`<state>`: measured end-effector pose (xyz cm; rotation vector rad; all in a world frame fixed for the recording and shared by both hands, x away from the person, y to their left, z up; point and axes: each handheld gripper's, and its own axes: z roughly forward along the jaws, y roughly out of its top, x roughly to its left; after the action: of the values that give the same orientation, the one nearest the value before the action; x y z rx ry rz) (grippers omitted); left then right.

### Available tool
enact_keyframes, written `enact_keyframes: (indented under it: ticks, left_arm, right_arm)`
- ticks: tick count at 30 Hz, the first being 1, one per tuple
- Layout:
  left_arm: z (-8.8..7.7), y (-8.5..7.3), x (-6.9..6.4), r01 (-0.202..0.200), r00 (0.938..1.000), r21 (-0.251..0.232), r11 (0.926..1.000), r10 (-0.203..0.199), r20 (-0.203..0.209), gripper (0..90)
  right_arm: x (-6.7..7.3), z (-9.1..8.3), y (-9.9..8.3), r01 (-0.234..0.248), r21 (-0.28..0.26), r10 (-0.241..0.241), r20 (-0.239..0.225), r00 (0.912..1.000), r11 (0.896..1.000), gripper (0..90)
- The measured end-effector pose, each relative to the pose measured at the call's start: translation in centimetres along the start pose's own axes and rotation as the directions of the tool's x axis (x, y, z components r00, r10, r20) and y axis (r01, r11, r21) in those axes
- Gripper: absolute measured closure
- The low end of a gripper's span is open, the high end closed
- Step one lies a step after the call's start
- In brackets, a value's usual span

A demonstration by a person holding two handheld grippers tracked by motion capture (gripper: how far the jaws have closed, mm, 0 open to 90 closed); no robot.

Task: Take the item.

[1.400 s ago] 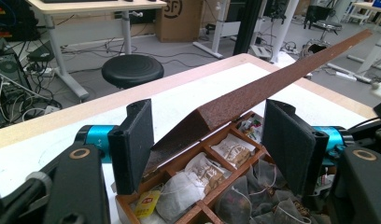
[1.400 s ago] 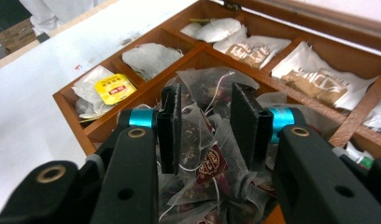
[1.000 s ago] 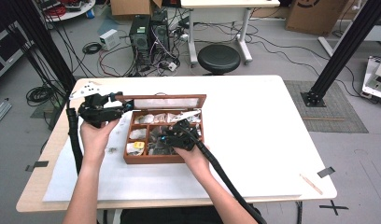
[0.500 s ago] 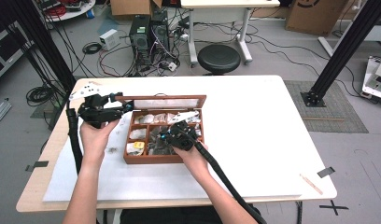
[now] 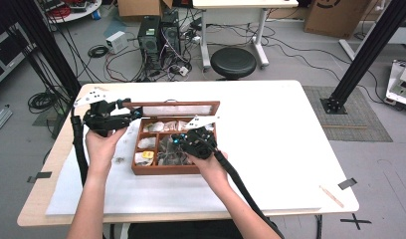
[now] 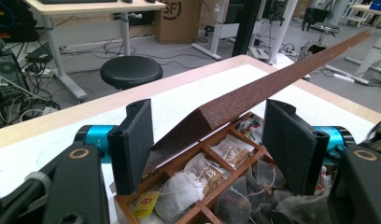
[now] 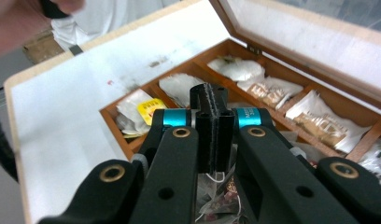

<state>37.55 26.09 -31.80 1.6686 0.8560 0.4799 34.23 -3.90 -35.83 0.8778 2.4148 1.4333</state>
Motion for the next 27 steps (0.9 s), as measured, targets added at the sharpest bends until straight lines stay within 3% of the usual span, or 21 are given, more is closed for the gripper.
enact_keyframes:
  ticks: [18, 27]
  left_arm:
    - [0.0, 0.0, 0.0, 0.002, 1.0000, -0.004, 1.0000, -0.002, 0.000, 34.2]
    - [0.0, 0.0, 0.0, 0.002, 1.0000, -0.004, 1.0000, -0.002, 0.000, 34.2]
  right_arm:
    - [0.5, -5.8, 1.5, 0.049, -0.063, -0.050, -0.008, 0.9987, 0.997, 90.0]
    - [0.0, -8.9, 1.3, 0.079, -0.083, -0.078, 0.013, 0.9968, 0.993, 90.0]
